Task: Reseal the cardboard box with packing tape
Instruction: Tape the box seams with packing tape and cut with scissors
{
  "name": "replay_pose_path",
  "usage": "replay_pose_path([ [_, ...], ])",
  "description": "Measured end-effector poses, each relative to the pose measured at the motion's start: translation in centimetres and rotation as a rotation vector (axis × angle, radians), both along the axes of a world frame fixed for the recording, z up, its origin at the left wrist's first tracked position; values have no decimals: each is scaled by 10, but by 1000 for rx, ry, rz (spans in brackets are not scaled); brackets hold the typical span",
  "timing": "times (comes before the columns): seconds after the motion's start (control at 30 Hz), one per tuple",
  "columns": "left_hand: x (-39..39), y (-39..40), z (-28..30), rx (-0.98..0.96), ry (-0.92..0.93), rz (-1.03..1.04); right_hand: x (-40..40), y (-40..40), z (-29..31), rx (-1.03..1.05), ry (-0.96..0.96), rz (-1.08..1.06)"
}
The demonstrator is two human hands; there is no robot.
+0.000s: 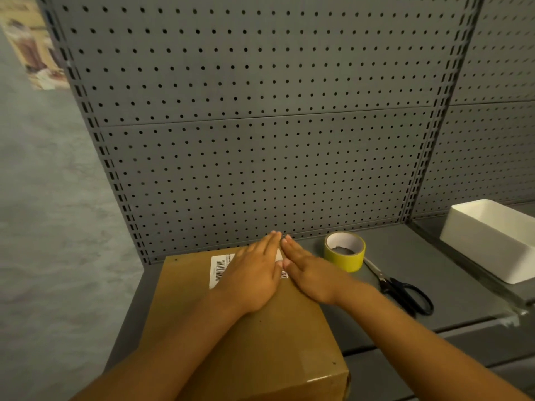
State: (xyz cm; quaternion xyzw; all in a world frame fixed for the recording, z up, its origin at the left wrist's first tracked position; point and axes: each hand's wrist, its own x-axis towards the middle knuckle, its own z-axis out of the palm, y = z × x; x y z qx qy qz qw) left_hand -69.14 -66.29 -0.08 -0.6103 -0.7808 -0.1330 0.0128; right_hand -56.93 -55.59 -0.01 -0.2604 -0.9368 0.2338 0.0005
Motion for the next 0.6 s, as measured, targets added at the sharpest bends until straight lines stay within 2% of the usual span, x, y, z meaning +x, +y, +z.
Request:
replay_pose_path([
  [0.1,-4,1,-3,-64,7,-46,-2,4,5,46,-30,-62],
  [0.2,-6,5,-2,-118,47,-48,-2,-1,-2,-120,76,-60],
  [0.23,-5,5,-1,-122,65,-49,-1,-1,-3,-131,58,-40],
  [0.3,-4,5,-1,-117,81,-55,-1,0,-2,-65,-7,-60],
  [0.43,-5,5,0,-108,74,-48,-3,-4,-4,-82,75,-41],
  [0.53,-5,4,-2,-70,96,-65,0,-1,-4,7,-4,-44],
  [0.6,-5,3,-3,-37,68,-55,1,-3,-5,-39,70,-42],
])
